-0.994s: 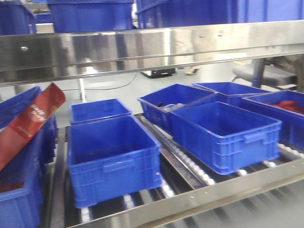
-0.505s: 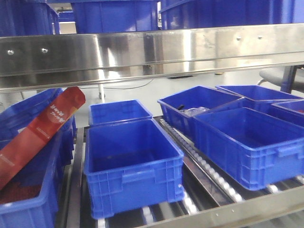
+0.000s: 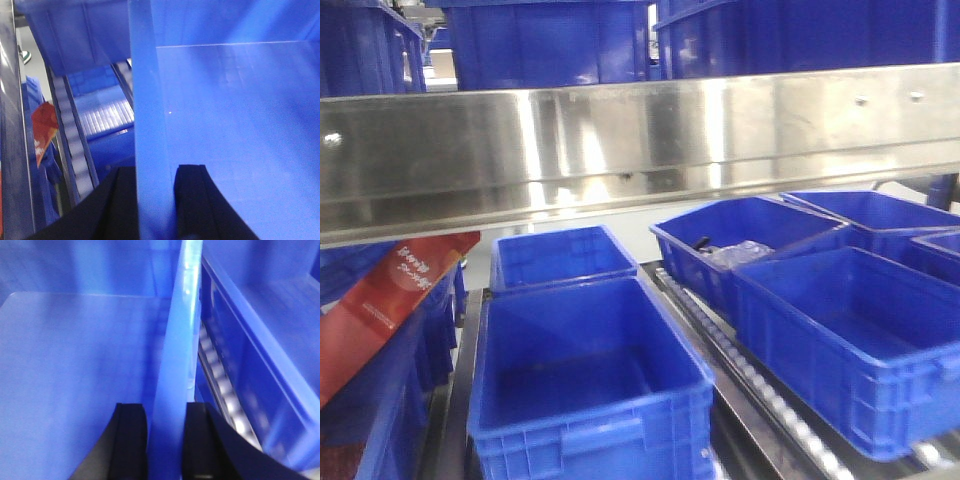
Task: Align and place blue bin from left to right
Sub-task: 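Drive up to the second rack of blue bins holding the bin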
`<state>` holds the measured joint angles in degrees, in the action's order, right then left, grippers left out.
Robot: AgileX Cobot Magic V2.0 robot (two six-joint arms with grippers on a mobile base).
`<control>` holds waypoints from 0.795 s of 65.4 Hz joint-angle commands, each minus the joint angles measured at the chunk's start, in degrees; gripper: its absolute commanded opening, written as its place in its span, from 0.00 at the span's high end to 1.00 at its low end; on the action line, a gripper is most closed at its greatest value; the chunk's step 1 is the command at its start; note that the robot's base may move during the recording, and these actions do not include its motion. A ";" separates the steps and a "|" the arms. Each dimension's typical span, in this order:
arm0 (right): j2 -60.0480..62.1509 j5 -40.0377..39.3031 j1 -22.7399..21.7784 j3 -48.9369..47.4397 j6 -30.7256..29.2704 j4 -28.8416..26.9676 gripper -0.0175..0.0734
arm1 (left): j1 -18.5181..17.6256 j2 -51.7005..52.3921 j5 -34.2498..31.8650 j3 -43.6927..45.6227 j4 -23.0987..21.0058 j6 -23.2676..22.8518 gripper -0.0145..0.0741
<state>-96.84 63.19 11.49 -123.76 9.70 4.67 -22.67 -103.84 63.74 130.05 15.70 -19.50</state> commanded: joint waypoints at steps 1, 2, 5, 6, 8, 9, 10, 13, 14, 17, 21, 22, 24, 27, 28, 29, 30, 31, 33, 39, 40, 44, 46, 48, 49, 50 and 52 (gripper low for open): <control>1.40 -4.90 0.06 -0.72 -2.03 -0.26 0.89 | 0.10 1.26 -6.72 1.08 1.54 0.39 0.85; 1.40 -4.90 0.06 -0.72 -2.03 -0.26 0.89 | 0.10 1.26 -6.72 1.08 1.54 0.39 0.85; 1.40 -4.90 0.06 -0.72 -2.03 -0.26 0.89 | 0.10 1.26 -6.72 1.08 1.54 0.39 0.85; 1.40 -4.90 0.06 -0.72 -2.03 -0.26 0.89 | 0.10 1.26 -6.72 1.08 1.54 0.39 0.85; 1.40 -4.90 0.06 -0.72 -2.03 -0.26 0.89 | 0.10 1.26 -6.72 1.08 1.54 0.39 0.85; 1.40 -4.90 0.06 -0.72 -2.03 -0.26 0.89 | 0.10 1.26 -6.72 1.08 1.54 0.39 0.85; 1.40 -4.90 0.06 -0.72 -2.03 -0.26 0.89 | 0.10 1.26 -6.72 1.08 1.54 0.39 0.85; 1.40 -4.90 0.06 -0.72 -2.03 -0.26 0.89 | 0.10 1.26 -6.72 1.08 1.54 0.39 0.85; 1.40 -4.90 0.06 -0.72 -2.03 -0.26 0.89 | 0.10 1.26 -6.72 1.08 1.54 0.39 0.85; 1.40 -4.90 0.06 -0.72 -2.03 -0.26 0.89 | 0.10 1.26 -6.72 1.08 1.54 0.39 0.85; 1.40 -4.90 0.06 -0.72 -2.03 -0.26 0.89 | 0.10 1.26 -6.72 1.08 1.54 0.39 0.85; 1.40 -4.90 0.06 -0.72 -2.03 -0.26 0.89 | 0.10 1.26 -6.72 1.08 1.54 0.39 0.85; 1.40 -4.90 0.06 -0.72 -2.03 -0.26 0.89 | 0.10 1.26 -6.72 1.08 1.54 0.39 0.85; 1.40 -4.90 0.06 -0.72 -2.03 -0.26 0.89 | 0.10 1.26 -6.72 1.08 1.54 0.39 0.85; 1.40 -4.90 0.06 -0.72 -2.03 -0.26 0.89 | 0.10 1.26 -6.72 1.08 1.54 0.39 0.85; 1.40 -4.90 0.06 -0.72 -2.03 -0.26 0.89 | 0.10 1.26 -6.72 1.08 1.54 0.39 0.85; 1.40 -4.90 0.06 -0.72 -2.03 -0.26 0.89 | 0.10 1.26 -6.72 1.08 1.54 0.39 0.85; 1.40 -4.90 0.06 -0.72 -2.03 -0.26 0.89 | 0.10 1.26 -6.72 1.08 1.54 0.39 0.85; 1.40 -4.90 0.06 -0.72 -2.03 -0.26 0.89 | 0.10 1.26 -6.72 1.08 1.54 0.39 0.85; 1.40 -4.90 0.06 -0.72 -2.03 -0.26 0.89 | 0.10 1.26 -6.72 1.08 1.54 0.39 0.85; 1.40 -4.90 0.06 -0.72 -2.03 -0.26 0.89 | 0.10 1.26 -6.72 1.08 1.54 0.39 0.85; 1.40 -4.90 0.06 -0.72 -2.03 -0.26 0.89 | 0.10 1.26 -6.72 1.08 1.54 0.39 0.85; 1.40 -4.90 0.06 -0.72 -2.03 -0.26 0.89 | 0.10 1.26 -6.72 1.08 1.54 0.39 0.85; 1.40 -4.90 0.06 -0.72 -2.03 -0.26 0.89 | 0.10 1.26 -6.72 1.08 1.54 0.39 0.85; 1.40 -4.90 0.06 -0.72 -2.03 -0.26 0.89 | 0.10 1.26 -6.72 1.08 1.54 0.39 0.85; 1.40 -4.90 0.06 -0.72 -2.03 -0.26 0.89 | 0.10 1.26 -6.72 1.08 1.54 0.39 0.85; 1.40 -4.90 0.06 -0.72 -2.03 -0.26 0.89 | 0.10 1.26 -6.72 1.08 1.54 0.39 0.85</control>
<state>-96.84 63.19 11.49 -123.76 9.70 4.67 -22.67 -103.84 63.74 130.05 15.70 -19.50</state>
